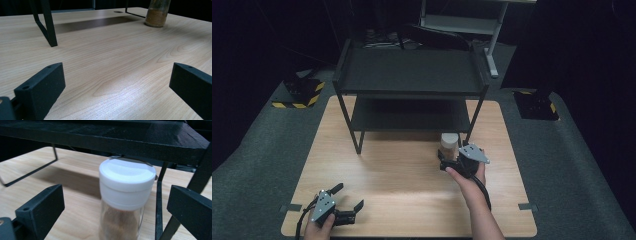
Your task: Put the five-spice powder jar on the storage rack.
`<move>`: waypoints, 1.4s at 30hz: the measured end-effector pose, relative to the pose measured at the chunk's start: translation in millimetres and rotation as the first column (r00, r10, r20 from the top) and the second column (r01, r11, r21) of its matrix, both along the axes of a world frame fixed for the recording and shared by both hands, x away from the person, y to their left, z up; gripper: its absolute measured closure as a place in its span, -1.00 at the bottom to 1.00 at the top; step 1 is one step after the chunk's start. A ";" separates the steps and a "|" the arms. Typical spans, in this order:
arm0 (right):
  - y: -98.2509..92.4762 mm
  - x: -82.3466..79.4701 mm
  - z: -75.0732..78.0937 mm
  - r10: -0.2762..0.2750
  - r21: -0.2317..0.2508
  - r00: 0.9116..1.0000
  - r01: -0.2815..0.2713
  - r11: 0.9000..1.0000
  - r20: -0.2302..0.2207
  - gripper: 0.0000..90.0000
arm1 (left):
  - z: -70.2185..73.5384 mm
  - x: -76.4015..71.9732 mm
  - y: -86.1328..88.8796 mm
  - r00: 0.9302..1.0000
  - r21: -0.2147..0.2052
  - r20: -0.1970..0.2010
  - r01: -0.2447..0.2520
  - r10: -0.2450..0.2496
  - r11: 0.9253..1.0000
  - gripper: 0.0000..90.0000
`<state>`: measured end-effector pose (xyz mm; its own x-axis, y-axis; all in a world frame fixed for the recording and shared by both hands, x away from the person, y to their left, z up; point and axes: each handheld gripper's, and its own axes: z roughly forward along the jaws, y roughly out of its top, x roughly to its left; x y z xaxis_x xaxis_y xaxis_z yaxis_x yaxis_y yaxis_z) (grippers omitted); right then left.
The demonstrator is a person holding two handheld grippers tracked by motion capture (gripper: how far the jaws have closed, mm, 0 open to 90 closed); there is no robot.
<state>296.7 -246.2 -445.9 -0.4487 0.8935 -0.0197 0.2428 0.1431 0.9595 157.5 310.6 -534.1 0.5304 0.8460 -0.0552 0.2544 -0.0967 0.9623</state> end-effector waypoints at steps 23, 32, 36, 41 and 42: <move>37.4 17.4 -21.8 -0.142 0.010 0.988 0.142 0.990 0.055 -0.26 | -1.1 -0.1 2.3 1.000 -0.008 0.003 0.004 -0.004 1.000 -0.99; 32.7 6.6 -19.7 -0.121 0.008 0.991 0.120 0.993 0.057 -0.25 | -1.0 0.4 2.8 1.000 -0.013 -0.001 0.005 -0.005 1.000 -0.99; 28.2 -8.1 -17.3 -0.101 0.024 0.992 0.100 0.995 0.074 -0.25 | -1.0 0.3 2.6 1.000 -0.013 -0.001 0.004 -0.004 1.000 -0.99; 23.5 -29.6 -11.2 -0.069 0.032 0.993 0.066 0.997 0.095 -0.25 | -1.1 0.2 2.3 1.000 -0.014 -0.002 0.002 -0.002 1.000 -0.99; 23.6 -36.5 -8.0 -0.057 0.022 0.993 0.055 0.998 0.103 -0.25 | -0.9 0.3 2.2 1.000 -0.014 -0.002 0.002 -0.002 1.000 -0.99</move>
<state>260.2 -222.6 -453.9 -0.3946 0.9177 -0.0464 0.1489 0.1137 0.9823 157.8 312.8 -535.0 0.5318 0.8442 -0.0678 0.2562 -0.0841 0.9630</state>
